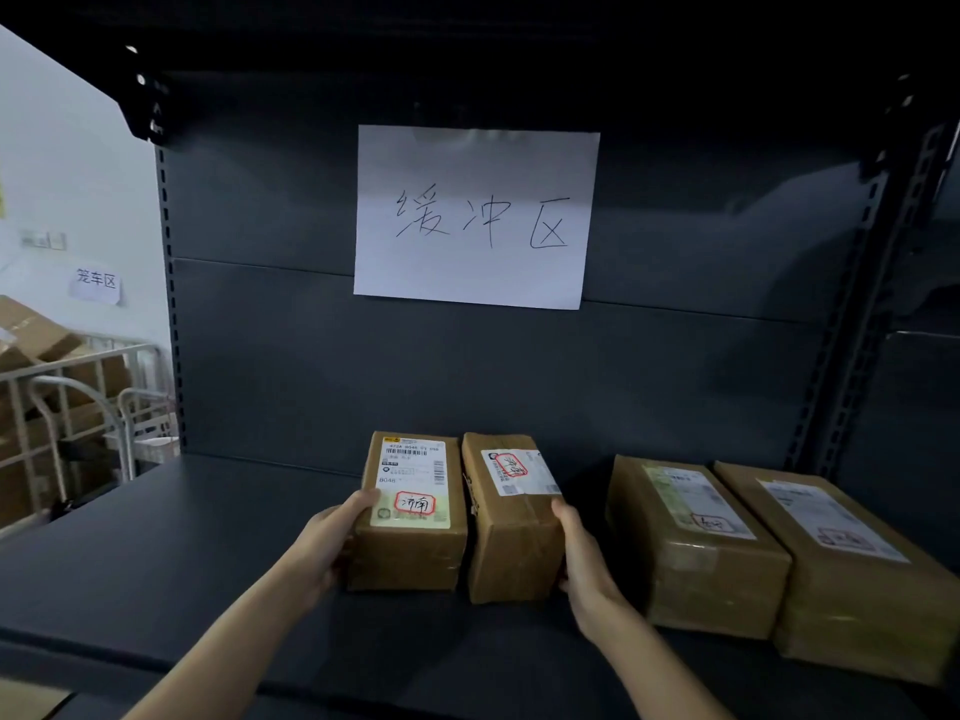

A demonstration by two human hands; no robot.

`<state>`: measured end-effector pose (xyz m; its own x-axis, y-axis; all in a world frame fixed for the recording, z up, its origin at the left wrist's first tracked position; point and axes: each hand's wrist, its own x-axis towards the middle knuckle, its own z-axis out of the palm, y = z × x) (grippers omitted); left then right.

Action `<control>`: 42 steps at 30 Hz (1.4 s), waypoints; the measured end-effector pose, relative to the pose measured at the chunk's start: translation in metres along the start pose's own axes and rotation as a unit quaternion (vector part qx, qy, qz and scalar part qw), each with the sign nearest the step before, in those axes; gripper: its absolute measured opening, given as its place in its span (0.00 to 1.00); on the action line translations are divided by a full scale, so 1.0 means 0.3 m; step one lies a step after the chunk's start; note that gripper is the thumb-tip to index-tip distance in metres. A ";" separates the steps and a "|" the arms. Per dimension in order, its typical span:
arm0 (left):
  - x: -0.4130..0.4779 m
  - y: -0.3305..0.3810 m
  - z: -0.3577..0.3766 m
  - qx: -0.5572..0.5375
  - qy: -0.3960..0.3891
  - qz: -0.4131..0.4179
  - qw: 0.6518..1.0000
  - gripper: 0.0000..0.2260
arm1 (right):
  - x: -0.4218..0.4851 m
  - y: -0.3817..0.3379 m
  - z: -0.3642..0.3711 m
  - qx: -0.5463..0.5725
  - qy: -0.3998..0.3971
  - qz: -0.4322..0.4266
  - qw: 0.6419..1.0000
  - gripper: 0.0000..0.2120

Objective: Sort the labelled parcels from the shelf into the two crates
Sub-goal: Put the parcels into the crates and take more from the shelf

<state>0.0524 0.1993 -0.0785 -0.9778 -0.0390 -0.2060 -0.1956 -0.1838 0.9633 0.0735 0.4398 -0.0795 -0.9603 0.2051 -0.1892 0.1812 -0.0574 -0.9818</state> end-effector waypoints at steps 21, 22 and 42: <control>-0.127 -0.015 -0.046 -0.054 -0.009 0.138 0.989 0.11 | -0.059 0.026 -0.040 0.081 -0.213 -0.093 0.969 0.28; -0.149 -0.014 -0.064 -0.059 -0.003 0.145 0.988 0.11 | -0.062 0.031 -0.027 0.082 -0.227 -0.101 0.965 0.29; -0.681 -0.020 -0.810 -0.087 0.205 0.224 0.949 0.13 | -0.375 0.118 0.732 0.064 -0.466 -0.077 0.879 0.38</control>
<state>0.2718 -0.0303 -0.0841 -0.8412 -0.5241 0.1328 0.2829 -0.2173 0.9342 0.1415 0.2001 -0.0890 -0.7394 -0.6658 0.1003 0.0666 -0.2206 -0.9731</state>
